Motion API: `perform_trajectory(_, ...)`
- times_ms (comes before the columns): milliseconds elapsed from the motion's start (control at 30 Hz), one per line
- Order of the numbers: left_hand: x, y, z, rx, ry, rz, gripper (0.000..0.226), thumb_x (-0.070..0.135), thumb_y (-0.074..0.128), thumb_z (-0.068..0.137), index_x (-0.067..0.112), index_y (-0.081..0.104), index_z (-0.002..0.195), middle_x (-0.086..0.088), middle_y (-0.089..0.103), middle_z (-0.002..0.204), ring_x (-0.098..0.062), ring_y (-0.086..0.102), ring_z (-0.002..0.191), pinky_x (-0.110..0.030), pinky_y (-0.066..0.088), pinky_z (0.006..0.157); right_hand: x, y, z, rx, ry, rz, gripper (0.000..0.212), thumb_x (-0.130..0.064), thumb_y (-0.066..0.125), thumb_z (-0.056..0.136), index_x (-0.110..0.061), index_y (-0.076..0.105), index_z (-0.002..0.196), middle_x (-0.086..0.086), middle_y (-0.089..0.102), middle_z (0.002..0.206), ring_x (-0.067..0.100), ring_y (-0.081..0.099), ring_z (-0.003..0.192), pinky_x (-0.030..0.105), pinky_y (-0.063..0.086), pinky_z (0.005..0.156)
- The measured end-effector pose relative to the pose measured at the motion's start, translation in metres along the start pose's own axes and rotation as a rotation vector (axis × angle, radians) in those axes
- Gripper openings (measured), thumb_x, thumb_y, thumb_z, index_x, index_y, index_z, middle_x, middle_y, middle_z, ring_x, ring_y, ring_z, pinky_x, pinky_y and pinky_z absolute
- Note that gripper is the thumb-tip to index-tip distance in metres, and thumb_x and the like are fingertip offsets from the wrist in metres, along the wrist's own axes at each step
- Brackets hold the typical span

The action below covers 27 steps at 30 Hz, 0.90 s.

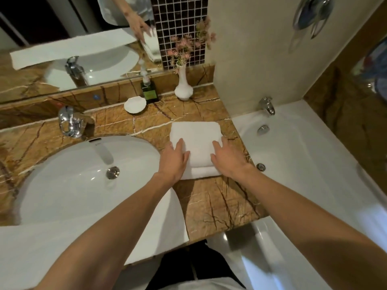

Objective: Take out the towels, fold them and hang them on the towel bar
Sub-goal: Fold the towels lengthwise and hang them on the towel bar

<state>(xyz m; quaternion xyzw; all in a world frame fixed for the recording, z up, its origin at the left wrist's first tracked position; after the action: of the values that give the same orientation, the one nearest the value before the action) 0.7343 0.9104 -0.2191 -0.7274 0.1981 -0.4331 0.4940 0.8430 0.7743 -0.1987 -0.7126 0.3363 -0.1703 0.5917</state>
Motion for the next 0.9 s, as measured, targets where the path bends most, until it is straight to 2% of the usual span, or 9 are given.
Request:
perform_trajectory(67, 0.002, 0.0, 0.002, 0.019, -0.029, -0.089, 0.052, 0.032, 0.043, 0.099, 0.014, 0.029, 0.146, -0.026, 0.028, 0.145, -0.039, 0.034, 0.133, -0.04, 0.033, 0.107, -0.002, 0.001, 0.003, 0.004, 0.002, 0.03, 0.04, -0.029, 0.037, 0.099, -0.008, 0.04, 0.133, 0.02, 0.035, 0.136, 0.037, 0.049, 0.106, 0.042, 0.047, 0.086)
perform_trajectory(200, 0.013, -0.008, 0.007, 0.099, -0.058, -0.261, 0.055, 0.017, 0.057, 0.092, 0.016, 0.034, 0.142, -0.017, 0.032, 0.142, -0.031, 0.041, 0.126, -0.033, 0.034, 0.103, -0.004, 0.0, 0.006, 0.021, 0.021, 0.067, 0.043, -0.031, 0.037, 0.099, -0.008, 0.038, 0.135, 0.02, 0.032, 0.139, 0.037, 0.045, 0.112, 0.042, 0.045, 0.091)
perform_trajectory(300, 0.008, -0.017, 0.016, 0.173, -0.314, -0.541, 0.056, 0.019, 0.069, 0.083, 0.005, 0.042, 0.13, -0.015, 0.05, 0.128, -0.03, 0.051, 0.115, -0.035, 0.043, 0.094, -0.005, -0.001, 0.008, 0.02, -0.027, 0.054, 0.049, -0.038, 0.037, 0.098, -0.01, 0.037, 0.138, 0.02, 0.028, 0.144, 0.038, 0.039, 0.119, 0.045, 0.042, 0.097)
perform_trajectory(367, 0.003, -0.02, 0.023, 0.11, -0.479, -0.716, 0.046, 0.025, 0.072, 0.081, 0.001, 0.052, 0.115, -0.012, 0.06, 0.112, -0.028, 0.06, 0.101, -0.039, 0.051, 0.084, -0.005, -0.004, 0.008, 0.03, -0.074, 0.008, 0.053, -0.045, 0.036, 0.096, -0.012, 0.04, 0.136, 0.019, 0.029, 0.144, 0.037, 0.039, 0.12, 0.045, 0.041, 0.097)
perform_trajectory(433, 0.006, -0.023, 0.026, -0.001, -0.547, -0.909, 0.027, 0.024, 0.073, 0.081, 0.006, 0.06, 0.097, -0.008, 0.066, 0.1, -0.024, 0.064, 0.086, -0.038, 0.054, 0.076, -0.007, -0.006, 0.009, 0.04, -0.098, -0.017, 0.055, -0.051, 0.033, 0.095, -0.013, 0.043, 0.135, 0.019, 0.03, 0.145, 0.037, 0.037, 0.123, 0.047, 0.04, 0.099)
perform_trajectory(567, 0.021, -0.038, 0.032, -0.033, -0.489, -0.969, 0.01, 0.022, 0.068, 0.082, 0.018, 0.061, 0.077, -0.002, 0.067, 0.077, -0.019, 0.065, 0.072, -0.037, 0.055, 0.073, -0.021, -0.014, 0.011, 0.089, -0.102, 0.032, 0.061, -0.055, 0.027, 0.094, -0.016, 0.04, 0.139, 0.018, 0.029, 0.149, 0.034, 0.028, 0.135, 0.05, 0.028, 0.108)
perform_trajectory(700, 0.033, -0.059, 0.043, -0.01, -0.435, -0.99, 0.012, 0.023, 0.061, 0.086, 0.013, 0.064, 0.093, -0.008, 0.069, 0.093, -0.025, 0.066, 0.085, -0.039, 0.056, 0.078, -0.031, -0.035, 0.015, 0.196, -0.12, 0.138, 0.066, -0.056, 0.028, 0.094, -0.013, 0.032, 0.143, 0.016, 0.032, 0.149, 0.032, 0.028, 0.138, 0.047, 0.02, 0.112)
perform_trajectory(767, 0.037, -0.073, 0.048, 0.038, -0.418, -1.057, 0.005, 0.018, 0.059, 0.088, 0.014, 0.061, 0.09, -0.008, 0.068, 0.093, -0.026, 0.065, 0.088, -0.039, 0.055, 0.08, -0.034, -0.045, 0.016, 0.235, -0.15, 0.177, 0.071, -0.06, 0.031, 0.092, -0.014, 0.024, 0.147, 0.015, 0.027, 0.152, 0.031, 0.026, 0.139, 0.048, 0.019, 0.113)
perform_trajectory(900, 0.042, -0.113, 0.054, 0.178, -0.346, -1.131, 0.006, 0.014, 0.059, 0.088, 0.008, 0.059, 0.09, -0.008, 0.064, 0.082, -0.023, 0.063, 0.077, -0.035, 0.05, 0.066, -0.047, -0.066, 0.021, 0.311, -0.19, 0.205, 0.085, -0.069, 0.032, 0.087, -0.02, 0.007, 0.151, 0.012, 0.011, 0.159, 0.027, 0.01, 0.146, 0.048, 0.008, 0.118)
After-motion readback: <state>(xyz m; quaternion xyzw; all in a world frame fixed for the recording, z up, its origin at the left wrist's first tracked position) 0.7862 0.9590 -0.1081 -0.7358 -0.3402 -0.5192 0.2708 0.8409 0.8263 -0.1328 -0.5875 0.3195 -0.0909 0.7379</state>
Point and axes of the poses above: each hand's wrist, its own z-axis towards the middle knuckle, its own y-axis out of the palm, x = y × z, the point moved 5 cm from there along z, towards the middle knuckle
